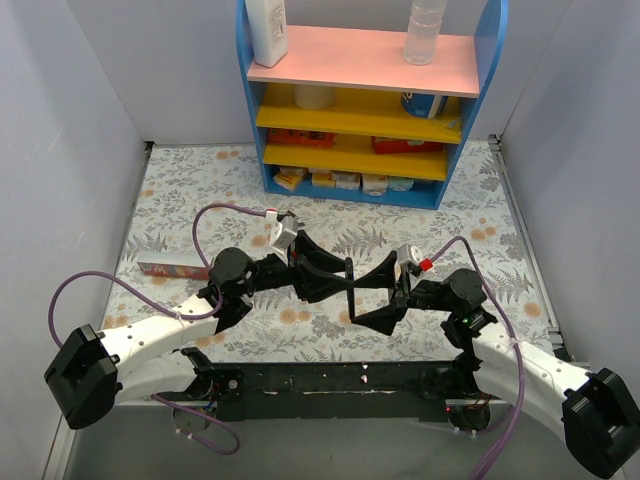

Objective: Load the batteries into the remote control
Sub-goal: Adjust the remote control.

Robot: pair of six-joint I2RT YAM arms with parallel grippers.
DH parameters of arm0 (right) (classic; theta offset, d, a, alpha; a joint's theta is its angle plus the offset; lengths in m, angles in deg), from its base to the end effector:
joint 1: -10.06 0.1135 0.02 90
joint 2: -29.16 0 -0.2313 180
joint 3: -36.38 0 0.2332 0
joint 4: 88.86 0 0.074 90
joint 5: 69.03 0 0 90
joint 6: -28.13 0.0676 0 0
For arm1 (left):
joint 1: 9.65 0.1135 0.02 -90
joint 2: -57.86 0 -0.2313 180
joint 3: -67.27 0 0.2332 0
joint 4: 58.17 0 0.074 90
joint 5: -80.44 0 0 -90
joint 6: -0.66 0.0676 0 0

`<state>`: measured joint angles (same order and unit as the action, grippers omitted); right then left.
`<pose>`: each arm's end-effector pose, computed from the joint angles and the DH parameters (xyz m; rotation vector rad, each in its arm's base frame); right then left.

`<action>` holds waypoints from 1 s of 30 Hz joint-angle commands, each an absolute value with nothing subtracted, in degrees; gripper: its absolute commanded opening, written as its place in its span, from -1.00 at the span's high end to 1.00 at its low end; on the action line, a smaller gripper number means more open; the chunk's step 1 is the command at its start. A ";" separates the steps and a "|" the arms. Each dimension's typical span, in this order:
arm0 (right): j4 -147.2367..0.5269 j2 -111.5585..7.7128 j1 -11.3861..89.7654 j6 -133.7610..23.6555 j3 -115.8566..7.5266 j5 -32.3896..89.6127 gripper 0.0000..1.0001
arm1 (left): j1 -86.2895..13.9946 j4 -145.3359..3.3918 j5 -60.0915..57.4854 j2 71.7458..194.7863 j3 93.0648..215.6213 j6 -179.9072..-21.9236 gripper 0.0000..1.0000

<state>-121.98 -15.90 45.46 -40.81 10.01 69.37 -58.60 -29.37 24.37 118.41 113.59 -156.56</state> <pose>0.1278 0.1528 0.2321 -0.9394 1.2344 1.3502 0.1411 -0.2195 0.2903 0.3679 1.6740 -2.0072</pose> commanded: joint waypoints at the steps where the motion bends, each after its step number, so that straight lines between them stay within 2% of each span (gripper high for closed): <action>1: -127.91 -18.12 47.85 -41.39 6.97 69.93 -0.89 | -58.43 -23.77 26.82 118.42 113.02 -158.33 0.90; 4: -128.79 -19.44 49.26 -41.39 6.62 69.84 -0.73 | -58.52 -22.28 27.61 118.42 112.67 -159.12 0.90; 5: -128.88 -19.88 49.78 -41.39 6.44 69.75 -0.60 | -58.52 -21.84 27.79 118.50 112.58 -159.29 0.90; 8: -128.88 -19.80 50.49 -41.30 6.35 69.31 -0.38 | -58.52 -21.05 27.88 118.33 111.88 -159.56 0.90; 11: -128.53 -18.92 50.75 -41.48 6.61 68.08 0.11 | -58.52 -21.31 27.96 117.98 111.62 -159.38 0.90; 14: -127.57 -18.48 50.93 -42.53 6.79 67.11 0.41 | -58.52 -21.57 27.53 117.45 111.00 -159.65 0.88; 15: -126.61 -18.48 51.11 -42.71 6.79 66.94 0.59 | -58.52 -21.57 27.35 117.10 110.65 -159.74 0.85; 18: -123.89 -18.22 51.19 -43.58 6.62 65.89 0.86 | -58.52 -21.40 25.77 116.31 109.51 -160.26 0.50; 19: -122.92 -18.04 51.28 -43.93 6.62 64.40 0.94 | -58.52 -22.35 25.07 116.05 109.33 -160.26 0.28; 20: -122.04 -17.78 51.28 -44.37 6.79 63.43 0.97 | -58.52 -23.06 24.28 115.52 109.16 -160.18 -0.21; 23: -116.86 -16.81 51.46 -46.13 6.44 58.43 0.97 | -58.52 -29.46 18.67 113.94 109.59 -160.00 -0.94; 28: -101.94 -16.72 52.68 -49.90 3.19 44.57 0.97 | -59.57 -45.88 1.38 111.04 112.14 -159.03 -0.96; 30: -98.40 -17.86 53.39 -50.53 1.26 39.97 0.97 | -61.06 -48.19 -2.87 110.42 112.49 -159.38 -0.96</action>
<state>-108.01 -17.26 52.04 -47.10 6.46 52.65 -59.14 -37.33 11.06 112.93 109.88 -160.08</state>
